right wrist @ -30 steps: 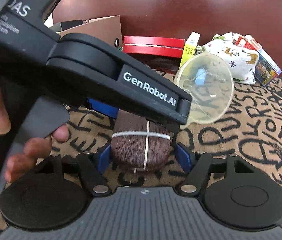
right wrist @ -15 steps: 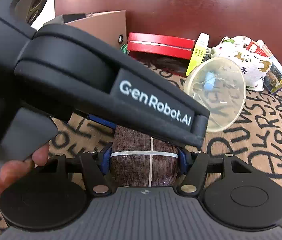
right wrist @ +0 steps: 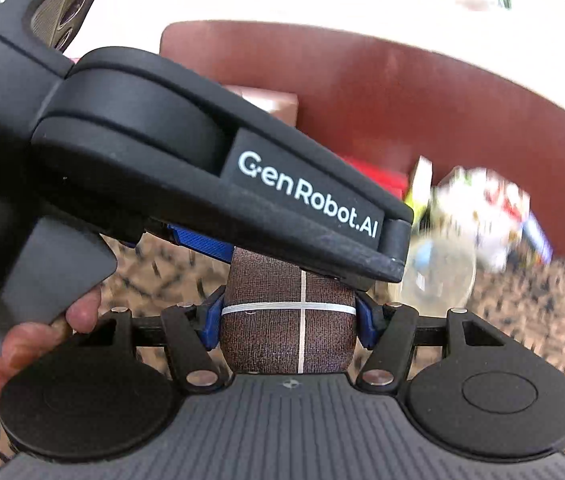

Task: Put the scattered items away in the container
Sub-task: 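Carry the brown case into the cardboard box and open both grippers, then withdraw both grippers from the box back over the table items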

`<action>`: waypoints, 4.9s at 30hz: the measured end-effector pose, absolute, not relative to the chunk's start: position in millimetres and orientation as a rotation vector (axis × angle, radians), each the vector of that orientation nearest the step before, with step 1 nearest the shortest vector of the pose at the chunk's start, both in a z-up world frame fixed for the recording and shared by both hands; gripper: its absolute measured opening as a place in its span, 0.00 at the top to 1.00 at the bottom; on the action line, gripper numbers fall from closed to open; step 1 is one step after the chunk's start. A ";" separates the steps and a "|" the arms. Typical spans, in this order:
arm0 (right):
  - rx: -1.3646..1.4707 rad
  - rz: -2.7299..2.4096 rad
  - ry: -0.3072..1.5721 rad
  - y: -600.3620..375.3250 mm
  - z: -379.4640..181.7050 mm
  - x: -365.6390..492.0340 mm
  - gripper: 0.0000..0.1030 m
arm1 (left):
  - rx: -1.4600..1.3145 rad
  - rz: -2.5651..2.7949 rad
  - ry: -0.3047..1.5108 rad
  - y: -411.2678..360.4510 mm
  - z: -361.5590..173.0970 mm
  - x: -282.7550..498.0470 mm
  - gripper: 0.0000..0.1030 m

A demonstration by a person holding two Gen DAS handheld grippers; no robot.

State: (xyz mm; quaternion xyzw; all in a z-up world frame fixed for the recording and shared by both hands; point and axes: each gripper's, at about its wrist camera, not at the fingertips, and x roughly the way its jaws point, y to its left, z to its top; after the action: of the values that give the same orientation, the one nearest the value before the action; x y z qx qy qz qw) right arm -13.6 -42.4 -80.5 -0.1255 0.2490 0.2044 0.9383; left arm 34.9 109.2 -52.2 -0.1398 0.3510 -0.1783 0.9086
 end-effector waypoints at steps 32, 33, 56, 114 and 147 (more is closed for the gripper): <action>-0.223 0.530 0.456 88.0 -37.2 154.0 0.39 | -0.309 -0.127 0.693 287.6 -15.4 180.3 0.14; -0.222 0.545 0.475 87.8 -38.1 154.3 0.43 | -0.313 -0.129 0.697 288.8 -17.0 179.1 0.16; -0.215 0.522 0.466 103.1 -34.9 148.6 0.54 | -0.269 -0.182 0.798 257.0 -35.0 254.0 0.21; -0.098 0.468 0.445 -13.8 -50.1 36.8 0.01 | -0.207 -0.121 0.523 191.2 -33.3 34.7 0.00; 0.086 0.168 0.452 -198.9 -99.4 135.2 0.18 | -0.096 -0.349 0.613 -6.8 -56.3 164.2 0.16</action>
State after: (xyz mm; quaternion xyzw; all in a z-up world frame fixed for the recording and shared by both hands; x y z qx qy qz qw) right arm 135.2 -198.9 -99.4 0.0424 0.2237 0.0832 0.9702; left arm 164.2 -6.8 -56.3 -0.0472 0.3003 -0.1709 0.9372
